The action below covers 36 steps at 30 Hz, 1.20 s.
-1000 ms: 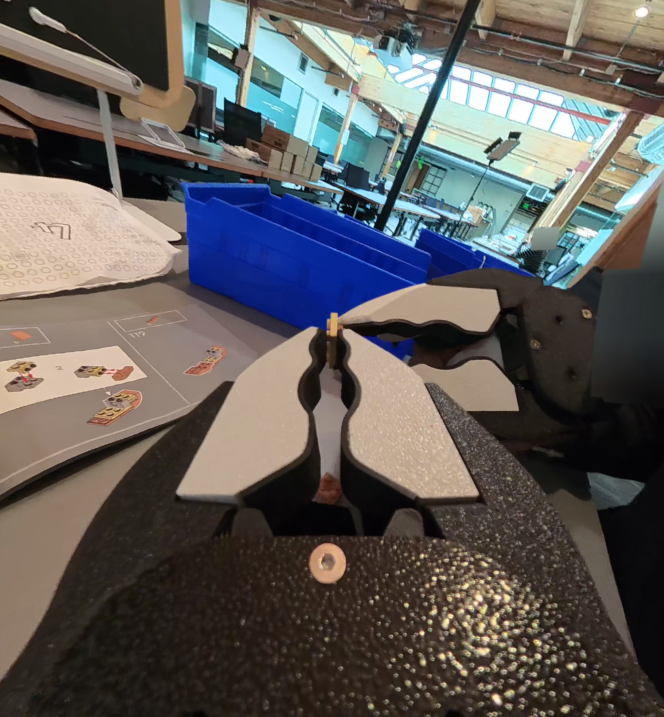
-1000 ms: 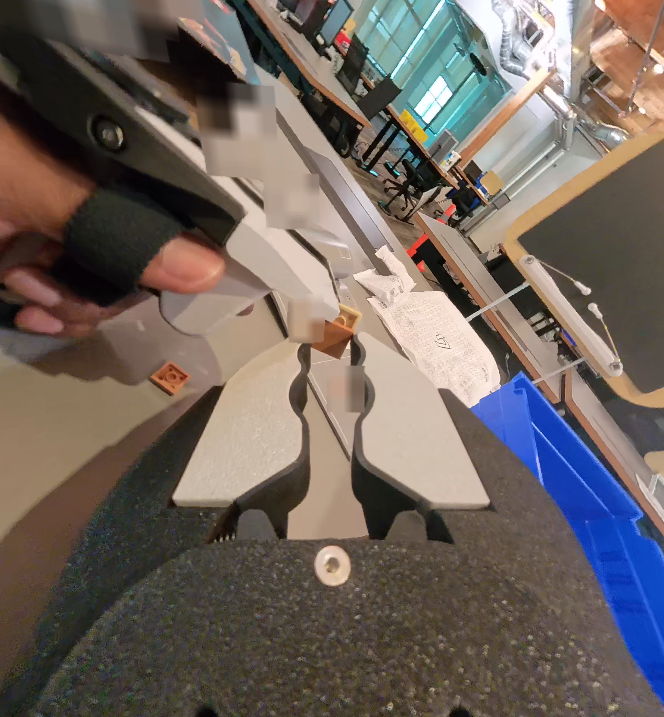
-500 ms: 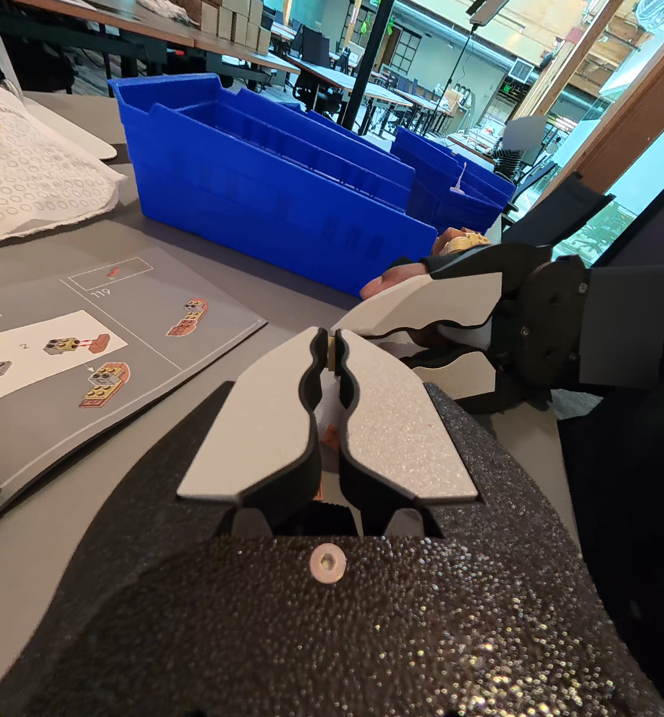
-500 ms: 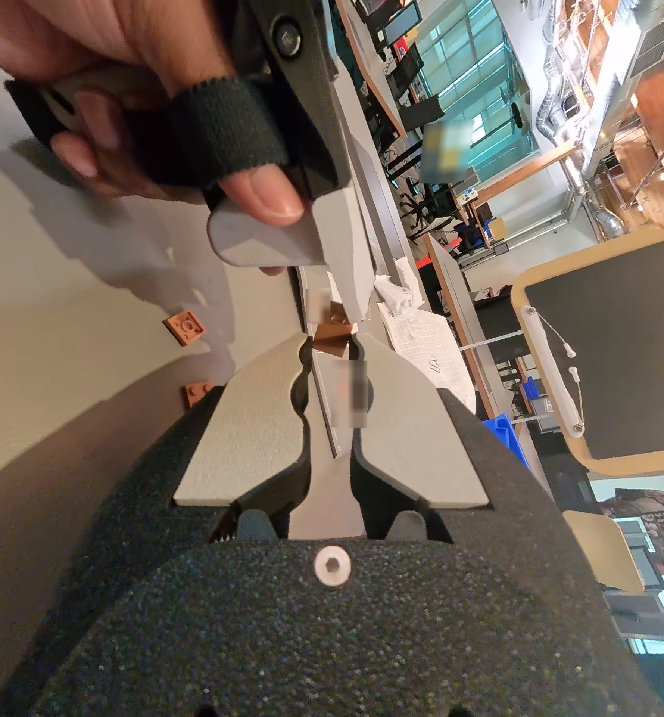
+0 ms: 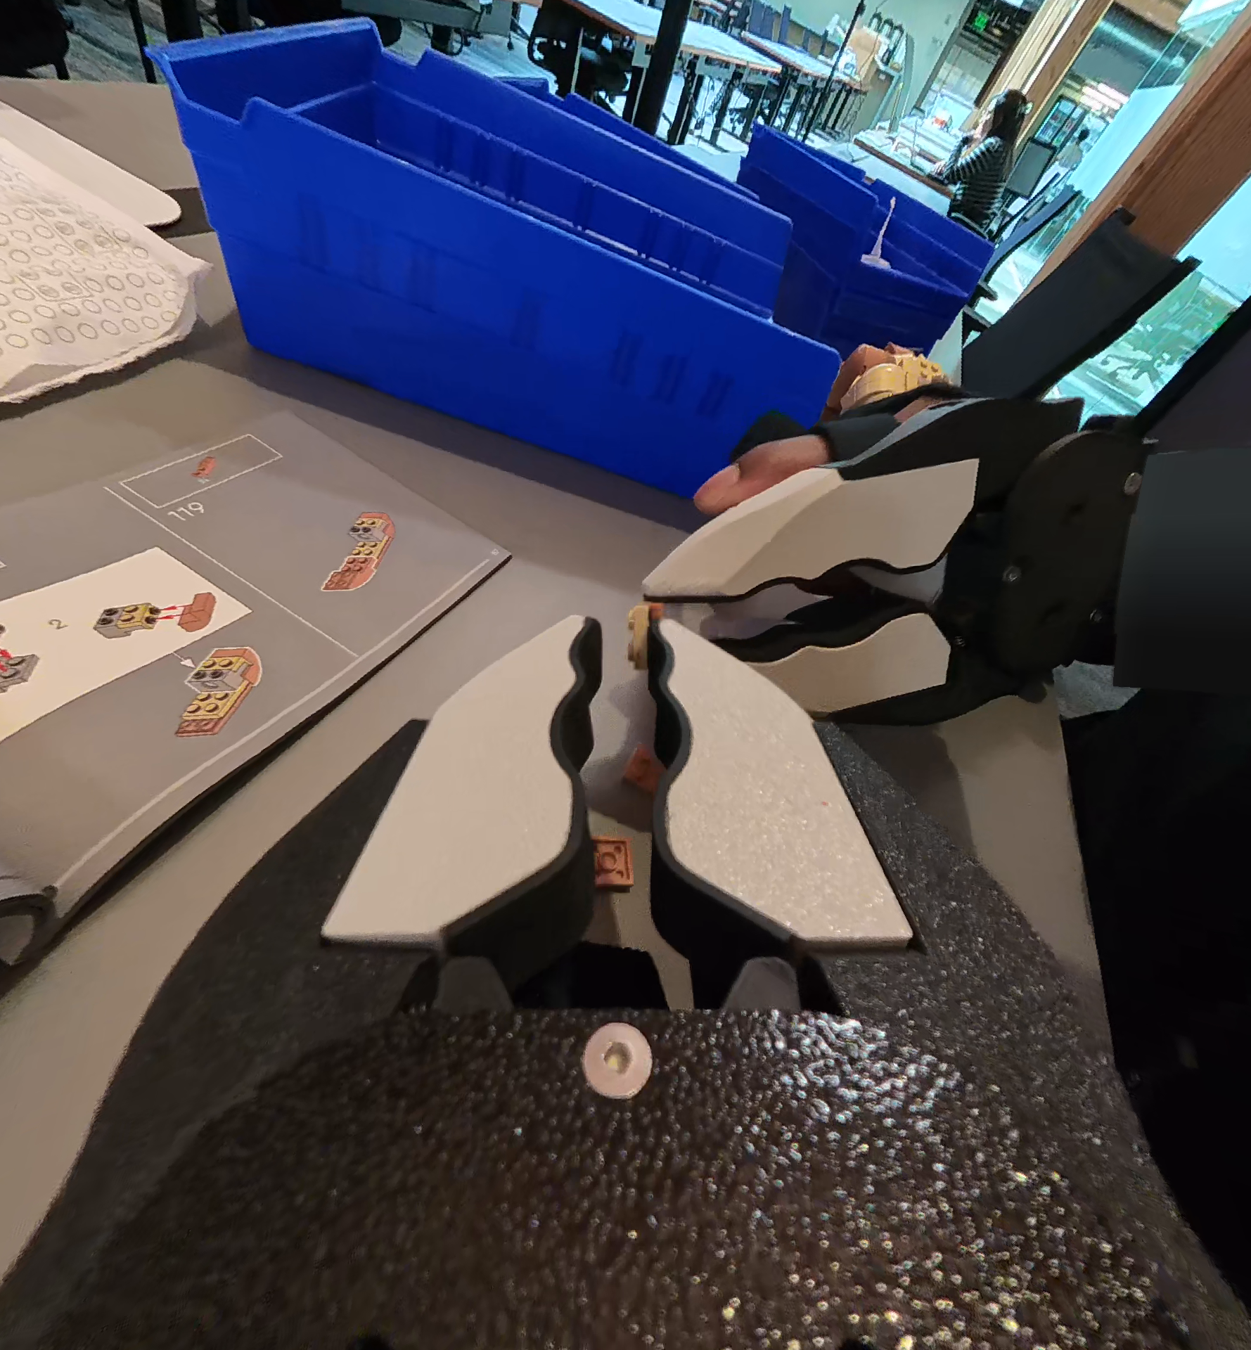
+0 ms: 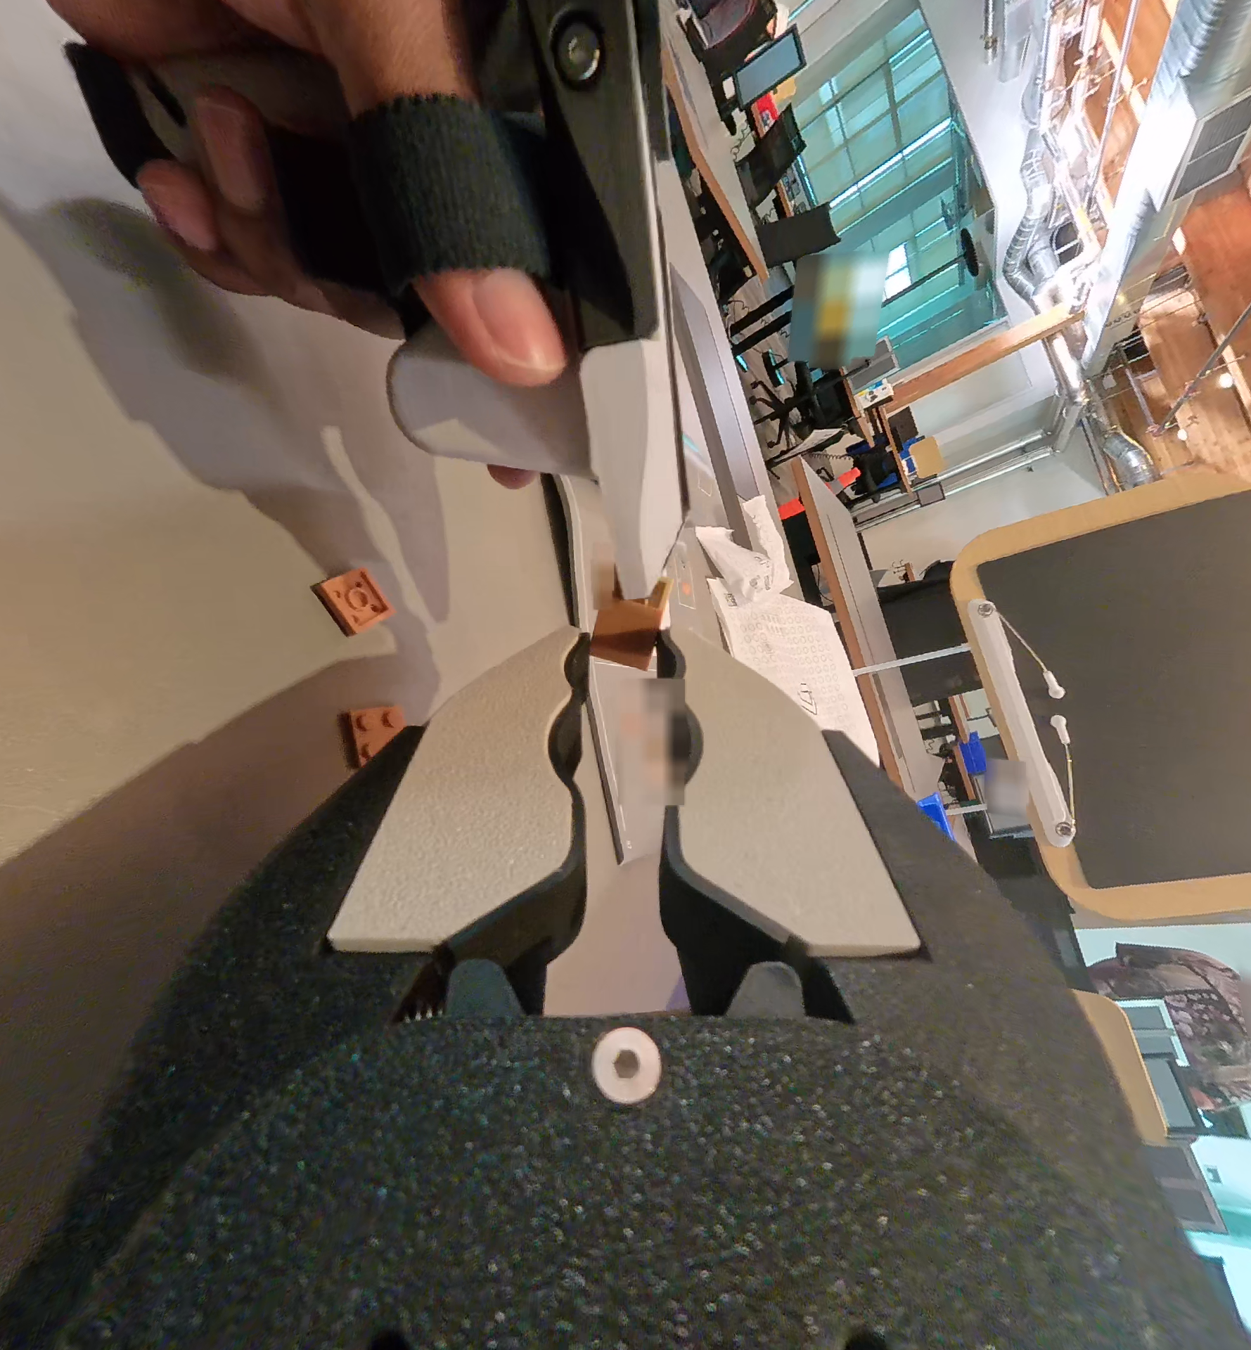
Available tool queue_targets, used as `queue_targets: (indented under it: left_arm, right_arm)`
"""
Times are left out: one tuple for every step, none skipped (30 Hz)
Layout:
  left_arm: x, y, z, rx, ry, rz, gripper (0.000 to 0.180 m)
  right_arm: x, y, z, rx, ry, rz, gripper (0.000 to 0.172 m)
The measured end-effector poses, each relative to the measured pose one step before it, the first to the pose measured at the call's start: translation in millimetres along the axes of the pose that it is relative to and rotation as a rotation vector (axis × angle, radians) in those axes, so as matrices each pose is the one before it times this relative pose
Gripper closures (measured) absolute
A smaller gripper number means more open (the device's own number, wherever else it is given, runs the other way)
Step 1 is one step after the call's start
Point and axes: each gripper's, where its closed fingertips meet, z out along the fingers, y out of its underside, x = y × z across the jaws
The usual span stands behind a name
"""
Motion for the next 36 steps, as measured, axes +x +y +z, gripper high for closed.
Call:
queue_targets:
  left_arm:
    - [0.20, 0.45, -0.10, -0.0040, 0.0037, 0.0039, 0.169]
    - [0.43, -0.01, 0.08, -0.0002, 0.0048, 0.0027, 0.169]
    - [0.36, 0.35, 0.23, -0.0010, 0.0036, 0.0016, 0.170]
    - [0.70, 0.84, 0.38, -0.0030, 0.0063, 0.0013, 0.171]
    - [0.93, 0.95, 0.34, -0.0026, 0.0091, -0.0002, 0.174]
    - [0.70, 0.88, 0.29, -0.0018, 0.0085, -0.0024, 0.175]
    - [-0.08, 0.64, 0.25, -0.0004, 0.0046, -0.0026, 0.175]
    - [0.23, 0.43, 0.21, 0.0018, 0.0070, -0.0024, 0.176]
    - [0.27, 0.49, 0.10, 0.0025, 0.0072, -0.0029, 0.176]
    - [0.14, 0.89, 0.02, -0.0011, 0.0059, -0.0036, 0.176]
    - [-0.40, 0.77, -0.22, -0.0017, 0.0020, -0.0049, 0.176]
    - [-0.94, 0.42, 0.20, 0.0020, -0.0041, -0.0095, 0.176]
    - [-1.18, 0.65, 0.60, 0.0017, -0.0089, -0.0111, 0.176]
    - [-1.43, 0.70, 0.90, 0.0009, -0.0153, -0.0049, 0.176]
    - [-1.22, 0.30, 0.73, 0.0013, -0.0178, 0.0049, 0.176]
    - [-0.78, -0.12, 0.53, 0.0028, -0.0176, 0.0082, 0.177]
    - [-0.33, -0.70, 0.21, 0.0047, -0.0151, 0.0060, 0.177]
    - [-0.19, -1.39, 0.03, 0.0082, -0.0125, 0.0030, 0.177]
    - [-0.08, -1.25, 0.06, 0.0082, -0.0112, 0.0015, 0.177]
    - [-0.24, -1.09, 0.04, 0.0076, -0.0107, -0.0003, 0.177]
    - [-0.08, -0.59, 0.22, 0.0067, -0.0084, -0.0019, 0.177]
    - [-0.30, -0.41, 0.16, 0.0074, -0.0071, -0.0051, 0.177]
    - [-0.19, -0.38, 0.18, 0.0073, -0.0044, -0.0093, 0.177]
    - [-0.35, -0.24, 0.17, 0.0075, -0.0036, -0.0125, 0.177]
    - [-0.18, -0.47, 0.05, 0.0088, -0.0021, -0.0121, 0.177]
    - [-0.11, -0.51, 0.14, 0.0089, -0.0011, -0.0112, 0.177]
    - [-0.28, -0.45, 0.13, 0.0068, -0.0028, -0.0095, 0.177]
    - [-0.45, -0.22, 0.11, 0.0051, -0.0040, -0.0079, 0.177]
    - [0.17, -0.11, 0.23, 0.0041, 0.0003, -0.0072, 0.177]
    - [0.58, 0.37, 0.43, -0.0002, 0.0032, -0.0090, 0.177]
    - [0.51, 0.58, 0.59, -0.0004, 0.0036, -0.0100, 0.177]
    - [0.59, 0.24, 0.38, 0.0035, 0.0036, -0.0105, 0.177]
    - [0.40, -0.14, 0.30, 0.0048, 0.0018, -0.0086, 0.177]
    - [0.19, -0.34, 0.10, 0.0045, 0.0003, -0.0068, 0.177]
    - [0.27, -0.14, 0.16, 0.0026, 0.0015, -0.0055, 0.177]
    - [0.21, -0.03, -0.03, 0.0001, 0.0044, -0.0057, 0.177]
  right_arm:
    - [-0.15, -0.12, -0.26, 0.0049, -0.0026, -0.0026, 0.154]
    - [-0.28, -0.14, -0.11, 0.0032, -0.0015, -0.0032, 0.155]
    - [-0.58, 0.10, 0.09, -0.0002, -0.0028, -0.0044, 0.155]
    - [-0.87, 0.38, 0.24, -0.0014, -0.0034, -0.0060, 0.155]
    - [-0.76, 0.21, 0.16, 0.0004, -0.0027, -0.0070, 0.155]
    - [-0.78, 0.16, 0.10, 0.0013, -0.0030, -0.0071, 0.155]
    - [-0.60, 0.22, 0.01, 0.0020, -0.0031, -0.0057, 0.155]
    - [-0.41, 0.14, -0.01, 0.0016, -0.0035, -0.0016, 0.155]
    - [-0.60, 0.04, -0.01, 0.0003, -0.0044, 0.0008, 0.155]
    - [-0.97, -0.02, 0.17, -0.0010, -0.0039, -0.0003, 0.154]
    - [-0.65, 0.02, 0.46, -0.0036, 0.0007, -0.0033, 0.154]
    - [-0.53, 0.61, 0.71, -0.0093, 0.0039, -0.0055, 0.154]
    - [-0.48, 0.95, 0.78, -0.0119, 0.0040, -0.0044, 0.154]
    - [-0.44, 1.08, 0.82, -0.0105, 0.0029, 0.0003, 0.154]
    - [-0.28, 0.86, 0.61, -0.0078, 0.0018, 0.0052, 0.154]
    - [0.09, 0.37, 0.28, -0.0041, 0.0014, 0.0080, 0.153]
    - [0.56, 0.07, 0.19, -0.0014, 0.0025, 0.0092, 0.152]
    - [0.93, -0.17, 0.03, 0.0002, 0.0042, 0.0089, 0.152]
    - [0.87, -0.25, 0.07, -0.0008, 0.0046, 0.0074, 0.151]
    - [0.65, -0.12, 0.10, -0.0027, 0.0046, 0.0052, 0.150]
    - [0.54, 0.08, 0.16, -0.0041, 0.0055, 0.0025, 0.150]
    - [0.29, 0.10, 0.24, -0.0051, 0.0068, -0.0003, 0.149]
    - [0.19, 0.07, 0.16, -0.0059, 0.0065, -0.0023, 0.149]
    - [0.06, 0.19, 0.36, -0.0066, 0.0060, -0.0034, 0.148]
    - [0.51, -0.05, 0.17, -0.0057, 0.0089, -0.0032, 0.148]
    - [0.71, -0.23, 0.08, -0.0045, 0.0092, -0.0029, 0.148]
    - [0.71, -0.21, 0.05, -0.0047, 0.0092, -0.0030, 0.148]
    - [1.18, -0.27, 0.05, -0.0060, 0.0124, -0.0033, 0.148]
    - [1.17, -0.01, 0.06, -0.0079, 0.0129, -0.0049, 0.148]
    - [1.24, 0.17, 0.26, -0.0079, 0.0131, -0.0066, 0.148]
    - [1.17, 0.18, 0.20, -0.0068, 0.0117, -0.0073, 0.149]
    - [0.55, 0.26, 0.16, -0.0047, 0.0073, -0.0079, 0.151]
    - [-0.35, -0.34, -0.02, 0.0008, 0.0013, -0.0094, 0.154]
    - [-0.06, -0.31, -0.17, 0.0018, 0.0036, -0.0087, 0.155]
    - [0.16, -0.02, -0.05, -0.0004, 0.0041, -0.0099, 0.155]
    - [0.30, -0.16, -0.34, 0.0007, 0.0013, -0.0085, 0.155]
